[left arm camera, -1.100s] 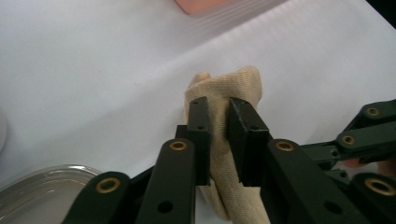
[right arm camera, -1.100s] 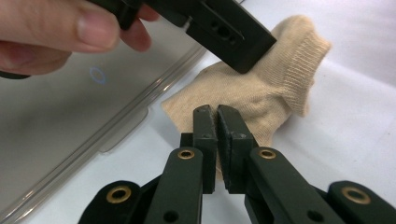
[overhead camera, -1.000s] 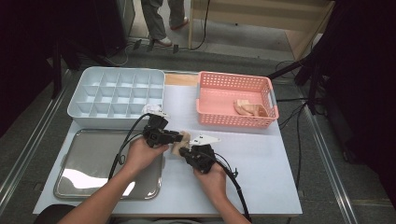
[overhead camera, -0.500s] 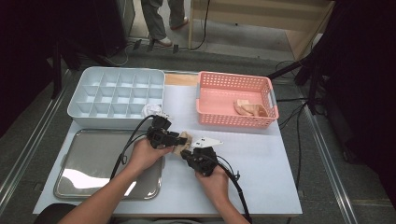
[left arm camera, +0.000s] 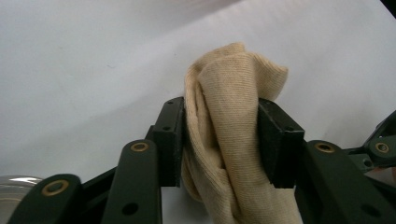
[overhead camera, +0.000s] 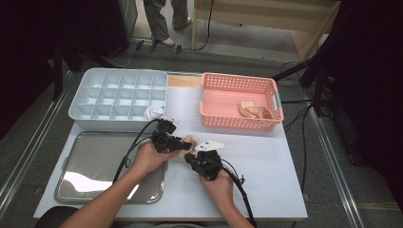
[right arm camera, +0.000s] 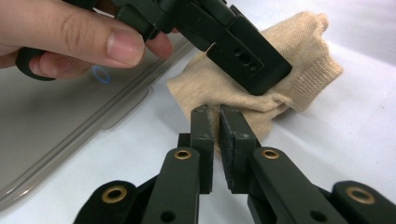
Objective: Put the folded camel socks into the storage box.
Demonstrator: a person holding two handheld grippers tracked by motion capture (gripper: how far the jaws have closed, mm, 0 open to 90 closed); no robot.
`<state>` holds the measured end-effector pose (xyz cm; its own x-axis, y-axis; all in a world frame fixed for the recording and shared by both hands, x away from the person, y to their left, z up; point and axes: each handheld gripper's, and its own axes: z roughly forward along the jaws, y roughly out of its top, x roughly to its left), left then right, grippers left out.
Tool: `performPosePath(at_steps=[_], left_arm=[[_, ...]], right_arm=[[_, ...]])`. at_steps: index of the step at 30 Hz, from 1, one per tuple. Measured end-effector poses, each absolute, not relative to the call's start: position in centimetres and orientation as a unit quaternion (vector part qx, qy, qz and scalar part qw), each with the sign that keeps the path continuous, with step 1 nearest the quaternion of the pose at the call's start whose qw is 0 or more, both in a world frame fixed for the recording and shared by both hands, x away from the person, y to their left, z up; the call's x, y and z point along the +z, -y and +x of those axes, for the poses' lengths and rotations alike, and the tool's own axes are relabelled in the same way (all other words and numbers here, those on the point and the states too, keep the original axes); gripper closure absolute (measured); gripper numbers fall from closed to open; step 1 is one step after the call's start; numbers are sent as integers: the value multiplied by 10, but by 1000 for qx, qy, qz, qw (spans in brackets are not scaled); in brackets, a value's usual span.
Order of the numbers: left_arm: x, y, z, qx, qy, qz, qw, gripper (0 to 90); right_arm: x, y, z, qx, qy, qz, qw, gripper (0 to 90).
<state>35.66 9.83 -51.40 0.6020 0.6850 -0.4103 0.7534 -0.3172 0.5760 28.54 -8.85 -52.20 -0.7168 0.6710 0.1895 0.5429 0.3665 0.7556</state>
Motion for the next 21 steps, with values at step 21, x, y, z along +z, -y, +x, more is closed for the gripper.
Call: performPosePath(at_steps=[21], left_arm=[[-515, -97, 353, -38, -432, 814, 387, 710]], right_arm=[[-511, 124, 284, 407, -827, 384, 60, 762]])
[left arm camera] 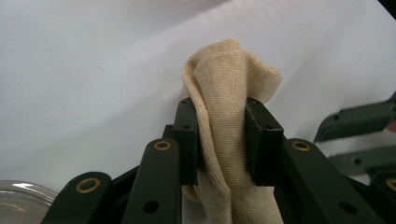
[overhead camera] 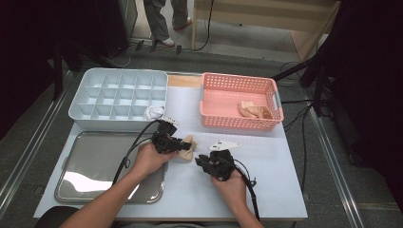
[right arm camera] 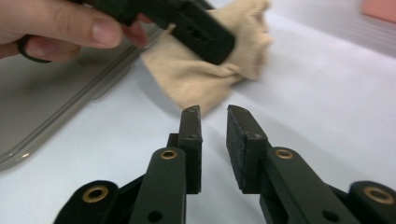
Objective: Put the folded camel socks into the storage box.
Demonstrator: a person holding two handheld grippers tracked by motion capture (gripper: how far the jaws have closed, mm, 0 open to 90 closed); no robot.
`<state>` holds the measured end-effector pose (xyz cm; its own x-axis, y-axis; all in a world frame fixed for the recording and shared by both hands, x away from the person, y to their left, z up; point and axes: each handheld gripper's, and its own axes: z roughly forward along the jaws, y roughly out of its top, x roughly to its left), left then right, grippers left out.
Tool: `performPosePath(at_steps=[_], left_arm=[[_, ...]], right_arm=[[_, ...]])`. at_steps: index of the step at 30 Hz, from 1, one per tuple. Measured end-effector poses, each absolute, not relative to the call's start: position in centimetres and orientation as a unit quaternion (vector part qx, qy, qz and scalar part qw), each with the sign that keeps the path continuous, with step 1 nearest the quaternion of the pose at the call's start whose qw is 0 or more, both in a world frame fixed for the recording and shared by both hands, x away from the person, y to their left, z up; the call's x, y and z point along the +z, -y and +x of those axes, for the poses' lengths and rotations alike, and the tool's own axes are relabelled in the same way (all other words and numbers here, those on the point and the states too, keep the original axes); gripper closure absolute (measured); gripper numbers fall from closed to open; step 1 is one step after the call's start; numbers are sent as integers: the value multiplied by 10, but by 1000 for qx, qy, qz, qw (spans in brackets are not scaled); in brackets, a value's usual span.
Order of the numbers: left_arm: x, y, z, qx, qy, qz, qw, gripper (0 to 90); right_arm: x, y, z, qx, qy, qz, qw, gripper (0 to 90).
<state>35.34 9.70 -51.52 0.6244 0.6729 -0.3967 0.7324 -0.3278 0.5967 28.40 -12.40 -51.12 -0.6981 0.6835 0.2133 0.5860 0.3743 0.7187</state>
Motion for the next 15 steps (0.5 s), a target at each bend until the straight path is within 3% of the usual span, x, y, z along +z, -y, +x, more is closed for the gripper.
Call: performPosePath(at_steps=[15], left_arm=[[-508, -104, 356, -64, -440, 801, 401, 745]], right_arm=[[-508, 148, 297, 409, -816, 404, 70, 659]])
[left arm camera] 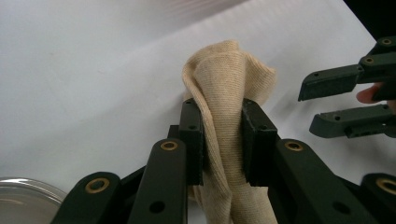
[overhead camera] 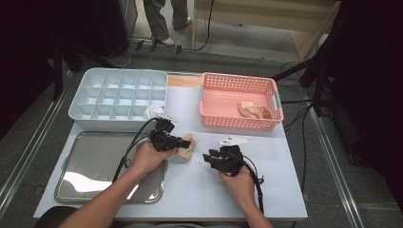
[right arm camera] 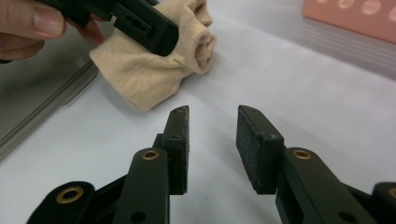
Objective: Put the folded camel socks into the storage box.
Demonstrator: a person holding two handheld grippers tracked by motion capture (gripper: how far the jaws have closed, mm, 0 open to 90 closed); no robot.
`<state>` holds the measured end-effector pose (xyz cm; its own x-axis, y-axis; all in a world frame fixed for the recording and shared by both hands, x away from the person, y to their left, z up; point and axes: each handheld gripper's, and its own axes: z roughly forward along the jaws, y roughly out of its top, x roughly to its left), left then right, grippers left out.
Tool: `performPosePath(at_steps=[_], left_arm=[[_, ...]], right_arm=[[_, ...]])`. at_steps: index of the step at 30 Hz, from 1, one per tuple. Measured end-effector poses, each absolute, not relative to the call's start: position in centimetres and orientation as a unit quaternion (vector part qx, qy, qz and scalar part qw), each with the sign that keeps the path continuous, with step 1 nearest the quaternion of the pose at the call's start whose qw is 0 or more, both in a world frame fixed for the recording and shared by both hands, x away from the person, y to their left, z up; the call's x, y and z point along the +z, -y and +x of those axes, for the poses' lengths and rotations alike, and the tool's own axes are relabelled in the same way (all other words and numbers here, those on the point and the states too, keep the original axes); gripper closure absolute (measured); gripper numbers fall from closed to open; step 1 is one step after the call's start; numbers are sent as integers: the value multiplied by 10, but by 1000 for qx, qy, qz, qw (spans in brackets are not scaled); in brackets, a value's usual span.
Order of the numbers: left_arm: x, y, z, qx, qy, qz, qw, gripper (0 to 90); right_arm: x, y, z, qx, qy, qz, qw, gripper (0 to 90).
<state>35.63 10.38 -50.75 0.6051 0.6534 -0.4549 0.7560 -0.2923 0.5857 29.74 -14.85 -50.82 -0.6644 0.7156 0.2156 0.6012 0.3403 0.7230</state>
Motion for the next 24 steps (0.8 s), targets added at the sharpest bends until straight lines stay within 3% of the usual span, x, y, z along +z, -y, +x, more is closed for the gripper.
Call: performPosePath(at_steps=[24], left_arm=[[-486, -114, 353, -53, -427, 804, 411, 743]], right_arm=[[-510, 154, 311, 417, -809, 406, 83, 557]])
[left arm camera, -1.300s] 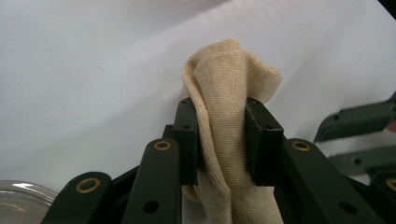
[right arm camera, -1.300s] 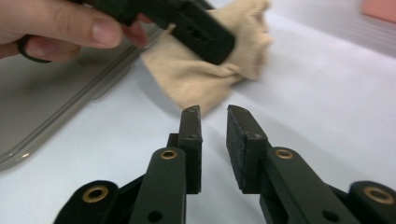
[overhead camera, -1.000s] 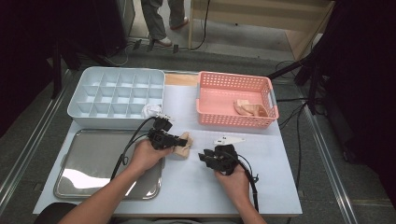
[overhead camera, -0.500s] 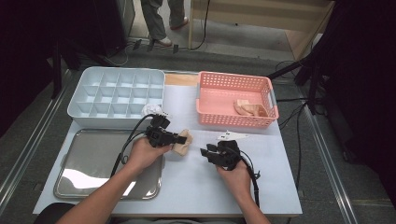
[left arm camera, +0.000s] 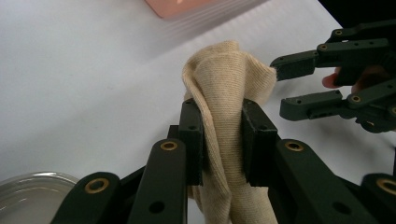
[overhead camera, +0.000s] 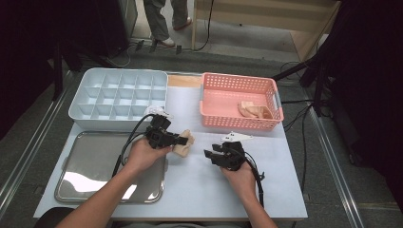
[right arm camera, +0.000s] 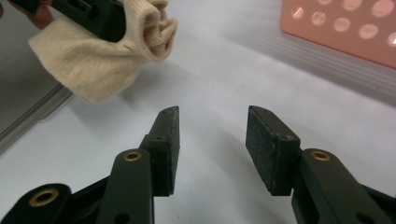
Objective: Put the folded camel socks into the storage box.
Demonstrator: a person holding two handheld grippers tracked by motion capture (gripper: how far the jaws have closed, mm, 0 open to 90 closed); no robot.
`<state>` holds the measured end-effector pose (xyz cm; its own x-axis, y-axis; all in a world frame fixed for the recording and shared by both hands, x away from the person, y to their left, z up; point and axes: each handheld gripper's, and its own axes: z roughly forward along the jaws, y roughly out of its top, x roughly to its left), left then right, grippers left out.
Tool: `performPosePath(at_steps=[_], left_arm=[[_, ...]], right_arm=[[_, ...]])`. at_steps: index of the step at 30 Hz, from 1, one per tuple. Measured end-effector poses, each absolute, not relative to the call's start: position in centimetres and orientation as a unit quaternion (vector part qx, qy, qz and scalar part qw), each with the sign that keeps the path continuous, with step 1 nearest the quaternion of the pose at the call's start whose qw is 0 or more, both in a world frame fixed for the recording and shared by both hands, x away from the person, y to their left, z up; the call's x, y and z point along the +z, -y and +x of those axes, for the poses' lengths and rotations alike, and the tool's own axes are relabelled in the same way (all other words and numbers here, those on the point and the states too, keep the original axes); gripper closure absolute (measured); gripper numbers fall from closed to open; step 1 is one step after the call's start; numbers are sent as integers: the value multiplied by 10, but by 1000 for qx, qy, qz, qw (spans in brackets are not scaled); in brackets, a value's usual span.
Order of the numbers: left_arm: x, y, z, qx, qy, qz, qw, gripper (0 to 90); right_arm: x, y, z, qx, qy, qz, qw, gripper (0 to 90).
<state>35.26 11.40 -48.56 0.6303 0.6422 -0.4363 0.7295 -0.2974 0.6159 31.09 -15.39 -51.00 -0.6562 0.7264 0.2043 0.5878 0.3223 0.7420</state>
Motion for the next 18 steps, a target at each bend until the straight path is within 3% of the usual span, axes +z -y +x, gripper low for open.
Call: performPosePath(at_steps=[18], left_arm=[[-455, -139, 350, -48, -428, 797, 425, 742]], right_arm=[[-509, 161, 316, 424, -804, 407, 90, 552]])
